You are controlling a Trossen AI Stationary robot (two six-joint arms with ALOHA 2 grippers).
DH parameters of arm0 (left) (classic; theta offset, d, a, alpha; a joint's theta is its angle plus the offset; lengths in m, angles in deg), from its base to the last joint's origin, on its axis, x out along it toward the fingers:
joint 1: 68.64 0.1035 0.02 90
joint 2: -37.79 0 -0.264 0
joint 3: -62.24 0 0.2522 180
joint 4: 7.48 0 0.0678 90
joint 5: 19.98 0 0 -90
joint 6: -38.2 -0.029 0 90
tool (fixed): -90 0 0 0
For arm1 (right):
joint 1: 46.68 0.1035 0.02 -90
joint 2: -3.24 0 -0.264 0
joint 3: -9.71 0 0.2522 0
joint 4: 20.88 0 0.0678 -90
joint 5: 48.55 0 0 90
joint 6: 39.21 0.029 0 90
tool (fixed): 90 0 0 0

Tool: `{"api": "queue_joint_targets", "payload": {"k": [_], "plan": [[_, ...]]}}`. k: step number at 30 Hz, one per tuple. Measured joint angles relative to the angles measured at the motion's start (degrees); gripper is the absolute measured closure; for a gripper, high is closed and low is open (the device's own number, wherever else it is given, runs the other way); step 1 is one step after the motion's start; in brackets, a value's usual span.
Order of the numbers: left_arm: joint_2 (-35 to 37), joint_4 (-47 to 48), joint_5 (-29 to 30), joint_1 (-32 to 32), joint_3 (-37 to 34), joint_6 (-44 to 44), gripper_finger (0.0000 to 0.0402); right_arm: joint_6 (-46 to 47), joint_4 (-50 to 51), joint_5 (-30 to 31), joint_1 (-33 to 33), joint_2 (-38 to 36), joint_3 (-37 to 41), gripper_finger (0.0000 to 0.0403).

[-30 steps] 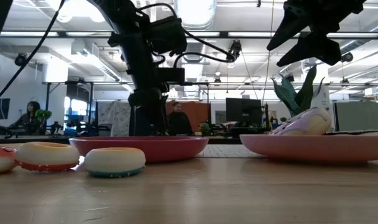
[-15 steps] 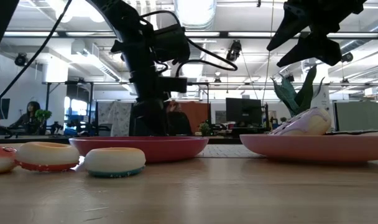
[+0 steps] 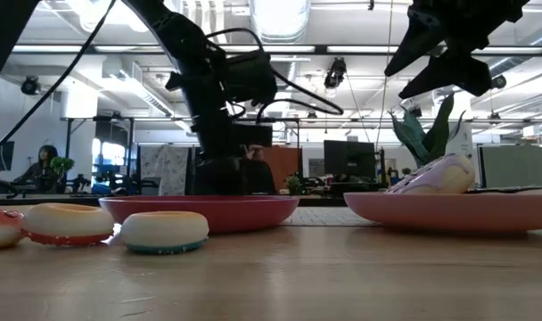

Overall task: Pick & Place donuts
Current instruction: Put the small yellow donut on the pink plate

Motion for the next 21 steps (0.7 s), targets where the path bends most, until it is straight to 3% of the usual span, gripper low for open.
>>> {"api": "queue_joint_targets", "payload": {"k": [9,17,21], "plan": [[-0.63,-0.1,1.12,0.05,-0.04,0.18,0.0306,0.63,-0.07,-0.02,-0.04,0.0,0.62,0.0197],[-0.7,-0.47,4.19,0.24,-0.08,-0.26,0.0392,0.63,-0.05,-0.04,-0.04,0.0,0.64,0.0197],[0.2,3.26,4.97,0.22,2.23,1.17,0.0399,0.63,-0.07,-0.09,-0.04,0.0,0.66,0.0197]]}}
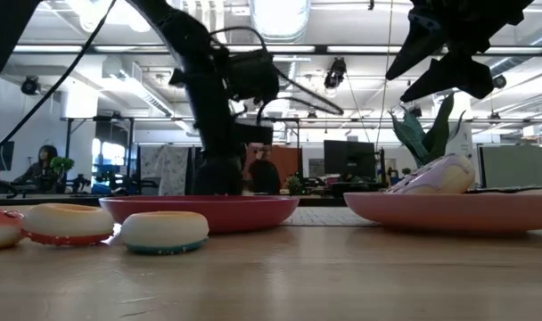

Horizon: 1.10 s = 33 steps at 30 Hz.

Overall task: Pick & Place donuts
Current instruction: Put the small yellow donut on the pink plate

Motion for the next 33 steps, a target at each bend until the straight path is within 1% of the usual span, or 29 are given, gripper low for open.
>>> {"api": "queue_joint_targets", "payload": {"k": [2,3,4,5,6,8,9,11,12,13,15,17,18,22,25,30,33], "plan": [[1.56,4.33,-0.64,-0.16,2.56,2.75,0.04,-0.03,0.01,-0.29,0.04,0.0,0.0,0.0197],[2.55,6.41,-2.35,-0.17,4.31,4.58,0.04,-0.32,-0.07,-0.33,0.1,0.0,0.0,0.0197],[3.85,9.09,-5.6,-0.15,5.91,6.75,0.0401,-1.04,-0.24,-0.36,0.19,0.0,0.0,0.0197],[4.93,11.68,-10.02,-0.13,7.16,9.04,0.0401,-2.41,-0.52,-0.48,0.21,0.0,0.02,0.0197],[6.21,13.33,-15.74,-0.08,8.46,11.37,0.0401,-4.17,-0.92,-0.51,0.35,0.0,0.02,0.0197],[8.98,13.67,-30.84,0.44,10.38,16.5,0.0401,-9.66,-2.22,-0.55,0.55,0.0,0.02,0.0197],[10.28,13.87,-38.27,0.7,10.79,20.41,0.0401,-13.02,-4.01,-0.59,0.75,0.0,0.02,0.0197],[12.52,11.81,-50.82,1.16,11.13,27.21,0.0401,-21.46,-9.38,-1.37,1.05,0.04,-0.04,0.0197],[13.69,10.53,-54.61,1.2,10.93,29.57,0.0401,-26.39,-12.65,-2.81,1.18,0.05,-0.04,0.0197],[14.51,9.6,-56.77,1.13,10.64,31.35,0.0401,-31.22,-16.61,-4.76,1.18,0.38,-0.07,0.0197],[16.25,5.59,-57.46,0.72,10.63,34.48,0.0401,-41.12,-23.13,-7.83,1.07,1.35,-0.16,0.0197],[17.47,3.81,-57.65,0.4,10.56,37.79,0.0401,-49.11,-27.94,-8.82,0.94,3.12,-0.34,0.0197],[18.25,1.86,-57.69,0.2,10.59,39.3,0.0401,-51.71,-28.58,-8.97,0.7,3.9,-0.84,0.0197],[19.92,-0.38,-57.75,-1.23,10.49,43.49,0.0401,-56.48,-27.07,-9.11,-0.23,7.69,-4.25,0.0197],[20.25,-0.33,-57.73,-2.55,10.21,45.43,0.0401,-61.29,-26.21,-9.07,-0.38,10.5,-7.91,0.0197],[19.65,-1.01,-56.71,-5.55,8.9,46.98,0.0401,-68.72,-20.4,-9.4,-0.67,15.61,-15.04,0.0197],[19.29,-0.95,-55.57,-6.75,8.37,46.94,0.0401,-71.12,-17.2,-10.43,-1.64,18.76,-20.06,0.0197]]}}
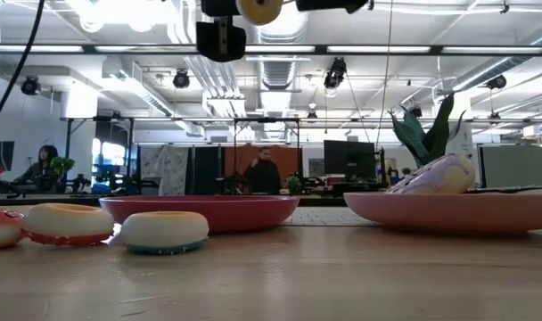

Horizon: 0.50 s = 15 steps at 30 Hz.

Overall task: Pick & Place donuts
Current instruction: Put the small yellow donut on the pink plate

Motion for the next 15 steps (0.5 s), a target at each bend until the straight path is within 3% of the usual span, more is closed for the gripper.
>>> {"api": "queue_joint_targets", "payload": {"k": [7,15], "plan": [[-0.23,0.07,3.4,-0.07,-0.52,-0.48,0.0401,-2.97,7.92,-6.12,-1.34,7.06,-9.13,0.0197],[-0.23,0.17,3.71,-0.34,-0.79,-0.57,0.0401,-6.52,10.8,-7.22,-1.4,10.3,-14.01,0.0197]]}}
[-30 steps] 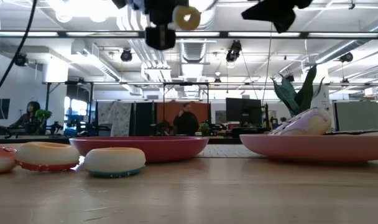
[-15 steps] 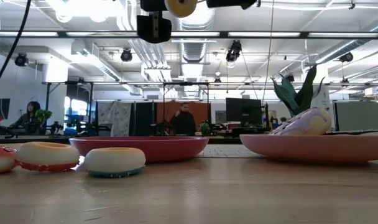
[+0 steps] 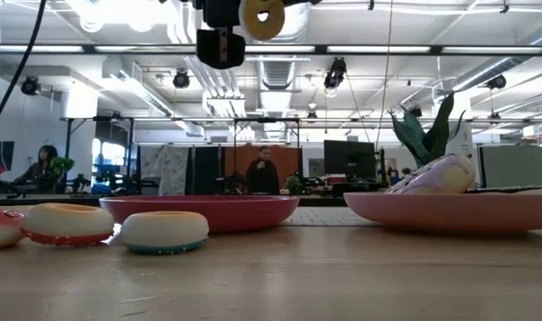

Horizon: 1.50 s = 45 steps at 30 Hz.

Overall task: Pick & Place donuts
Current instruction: Put the small yellow donut on the pink plate

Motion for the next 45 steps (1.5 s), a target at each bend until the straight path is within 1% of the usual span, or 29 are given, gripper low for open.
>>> {"api": "queue_joint_targets", "payload": {"k": [9,12,15,22,27,28,31,34,40,43,45], "plan": [[0.07,-1.05,-0.01,-0.45,-0.06,-0.78,0.0401,2.04,0.23,-0.85,-0.32,0.0,1.03,0.0198],[0.09,-1.17,-0.03,-0.46,-0.06,-0.76,0.0401,2.11,-0.5,-1.1,-0.5,0.96,1.03,0.0209],[0.09,-1.1,-0.05,-0.52,-0.06,-0.55,0.0401,2.16,-1.46,-2.17,-0.72,2.05,1.06,0.0232],[0.12,0.86,-0.11,-0.72,-0.19,-0.75,0.0401,2.6,-1.2,-2.37,-0.72,2.68,0.32,0.0305],[0.15,1.31,0.2,-0.74,-0.36,-1.05,0.0401,3.82,-0.65,-2.37,-0.74,2.62,0.37,0.0342],[0.15,1.25,1.12,-0.76,-0.36,-1.03,0.0401,4.38,-0.31,-2.35,-0.74,2.65,0.37,0.0348],[0.33,2.18,6.63,-0.93,-0.36,-0.91,0.0399,6.05,0.37,-2.06,-0.79,2.73,0.63,0.0363],[0.55,3.13,9.88,-0.87,-0.36,-1.28,0.0377,7.2,0.93,-1.71,-0.87,2.76,0.81,0.0371],[1.28,4.5,13.59,-0.87,-0.47,-1.25,0.0291,11.22,2.55,-2.92,-0.65,2.75,1.28,0.0374],[2.74,8.04,16.61,-1.25,-0.47,-1.28,0.0258,15.11,2.91,-3.81,-0.71,2.76,2.08,0.0374],[4.23,11.36,20.15,-2.36,-0.47,-0.67,0.0248,19.86,2.94,-5.7,-1.29,2.74,2.86,0.0374]]}}
